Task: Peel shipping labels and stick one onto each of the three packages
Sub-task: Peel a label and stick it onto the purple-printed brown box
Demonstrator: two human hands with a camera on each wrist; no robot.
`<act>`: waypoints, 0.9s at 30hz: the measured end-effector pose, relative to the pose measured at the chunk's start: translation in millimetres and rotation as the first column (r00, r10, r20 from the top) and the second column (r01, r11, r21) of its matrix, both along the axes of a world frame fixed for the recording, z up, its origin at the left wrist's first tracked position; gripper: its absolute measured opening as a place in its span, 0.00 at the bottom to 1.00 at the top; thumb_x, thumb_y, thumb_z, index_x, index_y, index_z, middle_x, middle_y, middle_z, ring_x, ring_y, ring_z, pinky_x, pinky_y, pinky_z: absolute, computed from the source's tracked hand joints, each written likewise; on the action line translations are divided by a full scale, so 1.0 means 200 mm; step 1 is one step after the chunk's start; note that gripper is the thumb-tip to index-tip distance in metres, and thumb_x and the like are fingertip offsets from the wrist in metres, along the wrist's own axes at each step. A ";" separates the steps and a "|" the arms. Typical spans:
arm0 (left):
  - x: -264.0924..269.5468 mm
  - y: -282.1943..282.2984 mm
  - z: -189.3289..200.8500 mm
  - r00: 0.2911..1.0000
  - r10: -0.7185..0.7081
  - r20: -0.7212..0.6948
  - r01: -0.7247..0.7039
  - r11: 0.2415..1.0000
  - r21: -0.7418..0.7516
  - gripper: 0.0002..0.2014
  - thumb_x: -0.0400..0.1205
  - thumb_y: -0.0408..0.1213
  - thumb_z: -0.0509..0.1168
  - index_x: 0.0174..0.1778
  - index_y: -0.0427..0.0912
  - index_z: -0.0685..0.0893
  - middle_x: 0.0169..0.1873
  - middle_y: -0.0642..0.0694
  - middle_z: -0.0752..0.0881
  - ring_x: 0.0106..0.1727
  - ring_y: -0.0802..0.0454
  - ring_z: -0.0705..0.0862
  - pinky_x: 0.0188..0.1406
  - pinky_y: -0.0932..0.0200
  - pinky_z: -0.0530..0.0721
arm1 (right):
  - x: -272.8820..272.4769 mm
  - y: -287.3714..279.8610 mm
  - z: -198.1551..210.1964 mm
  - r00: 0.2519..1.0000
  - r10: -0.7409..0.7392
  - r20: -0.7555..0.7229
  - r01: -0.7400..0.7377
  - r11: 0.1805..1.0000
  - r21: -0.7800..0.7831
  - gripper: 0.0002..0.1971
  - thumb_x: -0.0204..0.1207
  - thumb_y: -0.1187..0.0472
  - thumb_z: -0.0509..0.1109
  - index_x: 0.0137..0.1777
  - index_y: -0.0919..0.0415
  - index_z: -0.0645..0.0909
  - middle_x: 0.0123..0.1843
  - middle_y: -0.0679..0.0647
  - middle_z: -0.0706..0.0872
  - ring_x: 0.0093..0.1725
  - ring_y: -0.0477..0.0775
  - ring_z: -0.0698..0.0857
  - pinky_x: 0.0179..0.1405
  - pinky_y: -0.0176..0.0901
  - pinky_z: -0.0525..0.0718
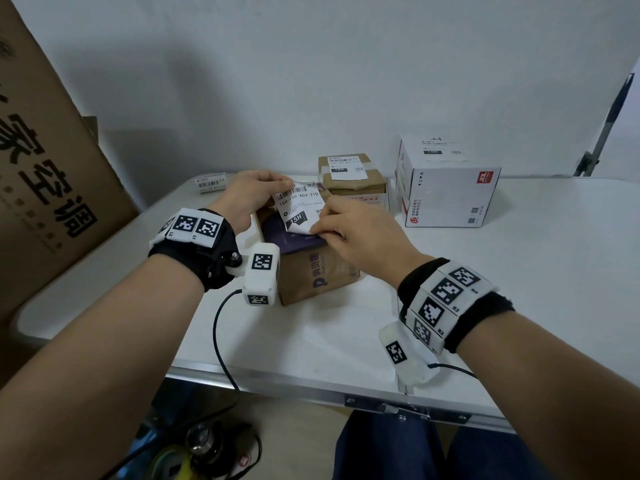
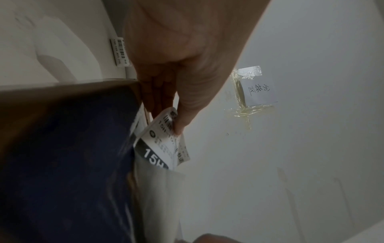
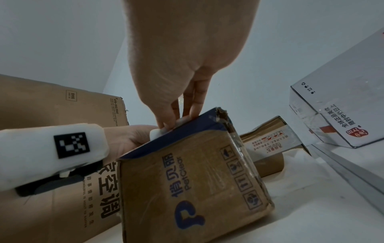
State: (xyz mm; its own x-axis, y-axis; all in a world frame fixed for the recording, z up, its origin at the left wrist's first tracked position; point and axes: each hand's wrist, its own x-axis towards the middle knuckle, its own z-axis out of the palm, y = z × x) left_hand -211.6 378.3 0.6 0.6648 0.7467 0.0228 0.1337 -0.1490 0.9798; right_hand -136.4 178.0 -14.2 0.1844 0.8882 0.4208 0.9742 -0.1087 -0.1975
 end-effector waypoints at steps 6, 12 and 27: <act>0.00 0.00 0.00 1.000 -0.010 -0.011 0.010 1.000 -0.005 0.04 0.76 0.32 0.74 0.44 0.38 0.88 0.40 0.41 0.89 0.40 0.49 0.86 0.49 0.53 0.86 | -0.01 -0.01 0.02 1.000 -0.001 0.027 0.002 0.999 -0.038 0.14 0.81 0.57 0.62 0.59 0.48 0.87 0.54 0.47 0.83 0.58 0.50 0.80 0.48 0.48 0.83; 0.00 0.00 0.00 1.000 -0.011 -0.019 0.011 1.000 -0.005 0.02 0.76 0.32 0.74 0.42 0.39 0.88 0.40 0.42 0.89 0.40 0.48 0.86 0.51 0.51 0.86 | -0.02 -0.02 -0.01 1.000 -0.012 0.009 0.011 1.000 0.023 0.18 0.75 0.60 0.59 0.55 0.52 0.90 0.50 0.51 0.84 0.53 0.55 0.83 0.44 0.50 0.84; -0.05 -0.05 0.06 0.979 -0.157 -0.129 0.171 0.979 0.109 0.09 0.77 0.27 0.71 0.49 0.45 0.87 0.52 0.35 0.88 0.49 0.45 0.88 0.57 0.49 0.87 | 0.03 0.06 0.04 0.997 -0.061 -0.048 0.054 0.989 -0.135 0.17 0.82 0.61 0.58 0.60 0.50 0.87 0.54 0.51 0.83 0.57 0.54 0.81 0.55 0.52 0.80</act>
State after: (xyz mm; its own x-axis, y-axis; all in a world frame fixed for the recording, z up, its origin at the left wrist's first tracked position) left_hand -221.3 368.0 13.5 0.7811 0.6241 0.0178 0.2125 -0.2926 0.9323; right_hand -131.1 189.1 -5.2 0.2555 0.9231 0.2874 0.9544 -0.1932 -0.2277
